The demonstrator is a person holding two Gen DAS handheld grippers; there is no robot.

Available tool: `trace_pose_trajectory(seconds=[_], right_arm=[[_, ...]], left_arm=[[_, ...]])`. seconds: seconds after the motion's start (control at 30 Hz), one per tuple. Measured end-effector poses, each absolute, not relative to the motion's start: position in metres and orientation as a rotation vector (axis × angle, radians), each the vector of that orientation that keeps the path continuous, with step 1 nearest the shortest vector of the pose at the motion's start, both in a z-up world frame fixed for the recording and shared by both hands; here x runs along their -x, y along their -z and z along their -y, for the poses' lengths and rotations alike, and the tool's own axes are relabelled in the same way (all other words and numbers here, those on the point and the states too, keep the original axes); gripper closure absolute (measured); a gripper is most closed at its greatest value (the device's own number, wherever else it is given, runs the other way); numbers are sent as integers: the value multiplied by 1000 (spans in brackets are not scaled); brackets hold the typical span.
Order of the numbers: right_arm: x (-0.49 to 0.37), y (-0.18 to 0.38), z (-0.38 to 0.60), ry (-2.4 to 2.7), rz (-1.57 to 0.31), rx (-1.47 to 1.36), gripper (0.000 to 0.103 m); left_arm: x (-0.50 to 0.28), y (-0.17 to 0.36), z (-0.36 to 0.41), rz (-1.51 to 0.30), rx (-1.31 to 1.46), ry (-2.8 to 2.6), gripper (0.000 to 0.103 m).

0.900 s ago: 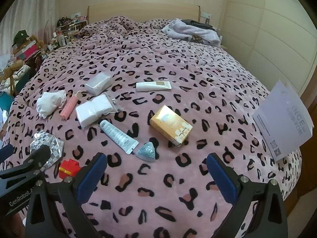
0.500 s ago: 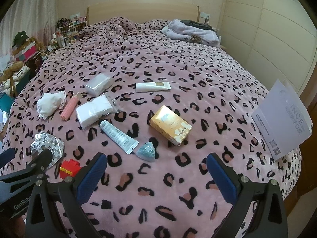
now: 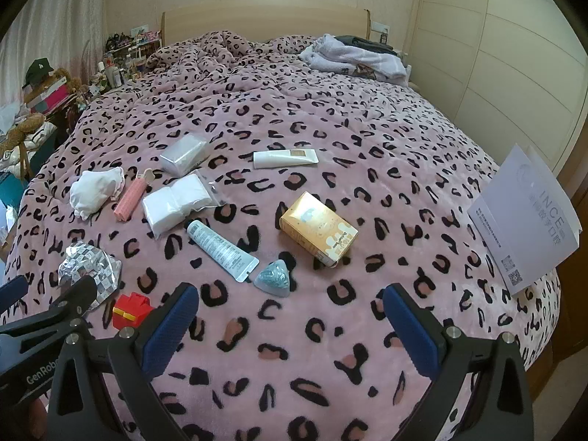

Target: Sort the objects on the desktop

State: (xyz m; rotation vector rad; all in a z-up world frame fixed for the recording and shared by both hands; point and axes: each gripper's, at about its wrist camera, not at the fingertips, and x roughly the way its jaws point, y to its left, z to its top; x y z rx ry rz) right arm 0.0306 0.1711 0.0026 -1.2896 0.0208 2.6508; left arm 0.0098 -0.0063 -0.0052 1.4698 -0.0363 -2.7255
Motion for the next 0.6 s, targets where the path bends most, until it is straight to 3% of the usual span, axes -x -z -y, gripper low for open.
trace_pose_trajectory(seconds=[0.6], right_arm=[[-30,-2,-174,-2652,-27,1287,0]], left_arm=[[-7,5,5,36,-1473,2721,0]])
